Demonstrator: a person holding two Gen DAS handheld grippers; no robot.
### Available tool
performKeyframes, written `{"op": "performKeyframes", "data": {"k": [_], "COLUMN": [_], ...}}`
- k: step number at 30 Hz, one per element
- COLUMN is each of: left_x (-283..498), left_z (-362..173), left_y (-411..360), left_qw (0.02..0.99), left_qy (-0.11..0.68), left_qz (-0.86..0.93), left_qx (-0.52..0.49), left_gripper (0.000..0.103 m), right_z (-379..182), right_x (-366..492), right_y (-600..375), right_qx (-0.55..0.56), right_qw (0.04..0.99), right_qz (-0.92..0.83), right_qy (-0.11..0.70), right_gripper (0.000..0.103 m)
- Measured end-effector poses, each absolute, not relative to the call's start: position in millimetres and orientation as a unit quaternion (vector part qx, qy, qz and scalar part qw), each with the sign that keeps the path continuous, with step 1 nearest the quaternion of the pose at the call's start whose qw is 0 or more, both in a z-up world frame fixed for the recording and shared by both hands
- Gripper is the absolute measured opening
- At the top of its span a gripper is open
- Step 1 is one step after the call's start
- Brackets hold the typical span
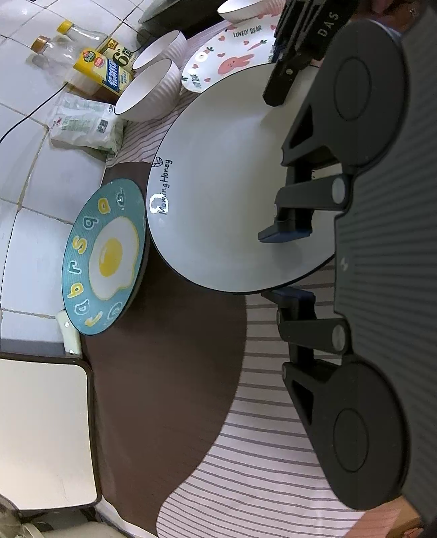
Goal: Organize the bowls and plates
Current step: 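Lift the white plate with the left tool while the right tool approaches the bunny plate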
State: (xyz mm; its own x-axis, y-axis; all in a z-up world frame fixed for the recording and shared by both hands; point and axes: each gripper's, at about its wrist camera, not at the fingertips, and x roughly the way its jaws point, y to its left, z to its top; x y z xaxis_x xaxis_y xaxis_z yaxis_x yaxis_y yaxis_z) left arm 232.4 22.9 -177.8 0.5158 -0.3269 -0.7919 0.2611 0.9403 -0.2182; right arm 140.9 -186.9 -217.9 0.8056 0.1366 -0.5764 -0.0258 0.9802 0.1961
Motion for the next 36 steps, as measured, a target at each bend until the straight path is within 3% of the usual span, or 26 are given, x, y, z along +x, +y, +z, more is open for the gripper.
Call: {"op": "performKeyframes", "data": {"k": [23,28,36], "left_x": [236.3,221.6,181.9], "left_z": [-185.8,-182.2,-160.0], "left_y": [18.8,23.2,26.2], "left_qw": [0.866,0.858,0.856], "left_qy": [0.477,0.494,0.495], "left_qz": [-0.147,-0.139,-0.144], "left_qx": [-0.021,-0.029,-0.025], "left_gripper": [0.026,0.028,0.031], "right_z": [-224.7,-213.0,-187.1], "right_x": [142.8,123.3,74.8], "right_y": [-165.4,-157.5,-184.7], "right_qx": [0.020,-0.040,-0.005], "right_qw": [0.943,0.949,0.957], "right_qz": [0.016,0.008,0.005], "right_qy": [0.332,0.313,0.289], "right_gripper": [0.028,0.028,0.028]}}
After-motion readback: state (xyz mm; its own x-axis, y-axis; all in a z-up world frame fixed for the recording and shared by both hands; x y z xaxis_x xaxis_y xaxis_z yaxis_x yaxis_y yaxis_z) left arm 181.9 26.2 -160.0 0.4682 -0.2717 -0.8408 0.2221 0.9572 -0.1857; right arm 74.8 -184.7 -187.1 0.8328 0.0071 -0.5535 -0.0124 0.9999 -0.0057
